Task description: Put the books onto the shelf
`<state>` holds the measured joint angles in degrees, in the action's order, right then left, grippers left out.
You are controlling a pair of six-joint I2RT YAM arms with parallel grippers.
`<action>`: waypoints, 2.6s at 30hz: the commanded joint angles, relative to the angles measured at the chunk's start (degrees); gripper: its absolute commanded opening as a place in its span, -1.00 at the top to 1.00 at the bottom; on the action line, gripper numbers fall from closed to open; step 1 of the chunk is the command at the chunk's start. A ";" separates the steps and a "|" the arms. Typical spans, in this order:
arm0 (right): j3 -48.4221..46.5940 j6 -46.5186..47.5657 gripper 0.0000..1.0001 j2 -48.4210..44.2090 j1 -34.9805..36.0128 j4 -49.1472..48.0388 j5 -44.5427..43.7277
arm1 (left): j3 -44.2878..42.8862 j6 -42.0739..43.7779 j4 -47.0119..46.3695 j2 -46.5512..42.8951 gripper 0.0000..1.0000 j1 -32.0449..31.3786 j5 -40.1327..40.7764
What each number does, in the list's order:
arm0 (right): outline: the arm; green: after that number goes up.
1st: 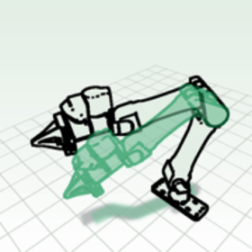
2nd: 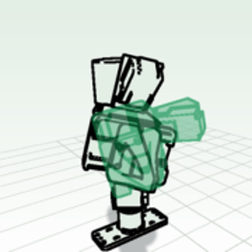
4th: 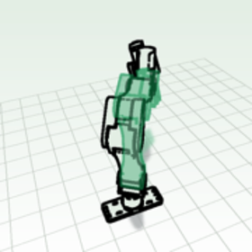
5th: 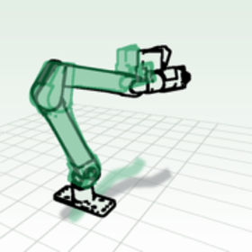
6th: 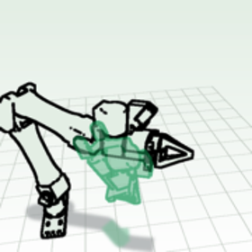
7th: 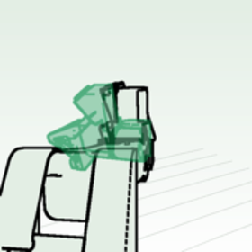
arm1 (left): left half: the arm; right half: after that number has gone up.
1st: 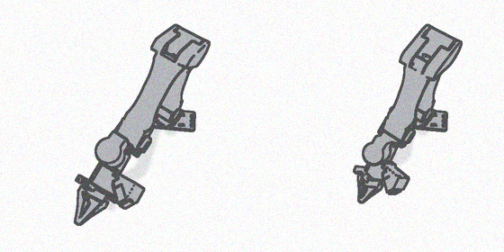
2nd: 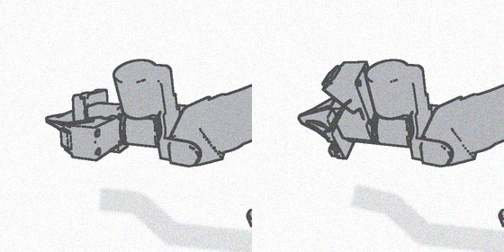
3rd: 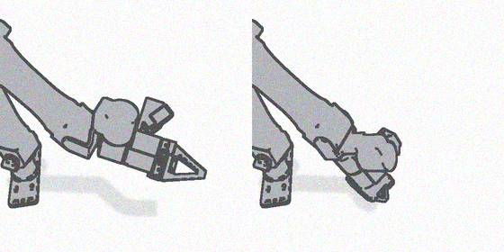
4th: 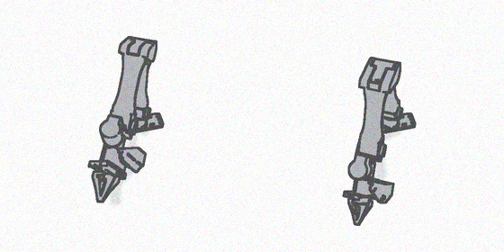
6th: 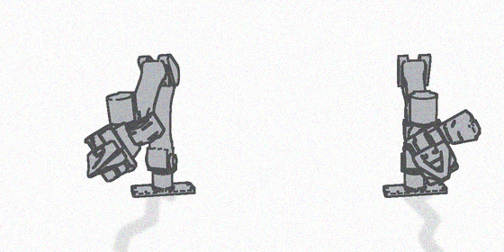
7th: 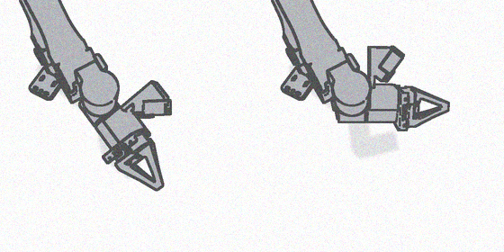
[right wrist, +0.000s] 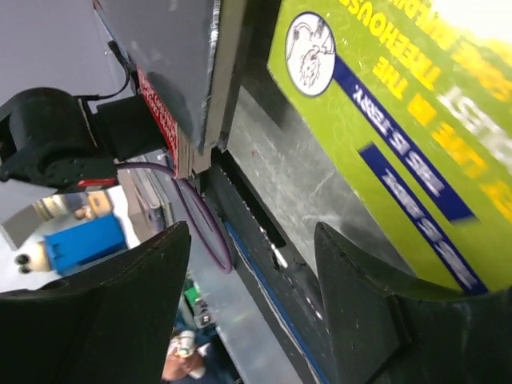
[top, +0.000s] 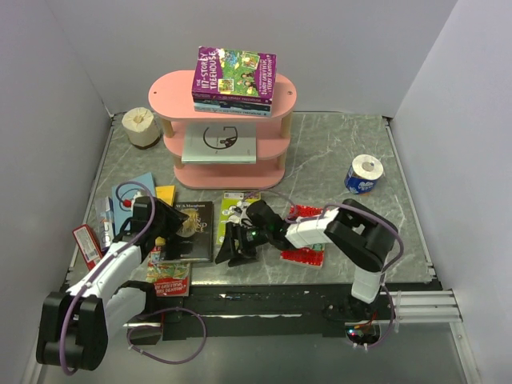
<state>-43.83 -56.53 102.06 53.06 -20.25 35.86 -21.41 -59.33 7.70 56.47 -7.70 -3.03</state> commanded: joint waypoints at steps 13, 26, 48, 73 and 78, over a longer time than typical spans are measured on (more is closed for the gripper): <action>-11.18 -20.19 -0.43 13.16 2.84 -15.08 -2.37 | 3.92 -1.05 6.71 -3.47 0.07 -1.35 2.76; -14.43 -23.98 0.22 21.86 3.89 -31.95 -2.28 | 4.09 -1.31 6.36 -4.26 0.10 -1.88 2.85; -8.53 10.72 1.00 -17.50 2.49 19.92 10.89 | -9.00 1.58 20.76 -25.96 -0.13 -2.14 6.02; -21.91 41.42 1.00 -39.48 -15.18 67.37 34.10 | 2.15 -9.21 -32.81 -30.81 -0.82 -2.14 -45.48; -20.07 39.58 1.00 -40.80 -15.53 64.29 38.13 | 7.16 -17.38 -46.78 -29.93 -0.82 -2.05 -49.26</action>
<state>-63.96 -16.58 64.16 38.22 51.51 65.56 -16.67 -67.79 -18.70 26.50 -9.52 -42.78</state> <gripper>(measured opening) 0.262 0.909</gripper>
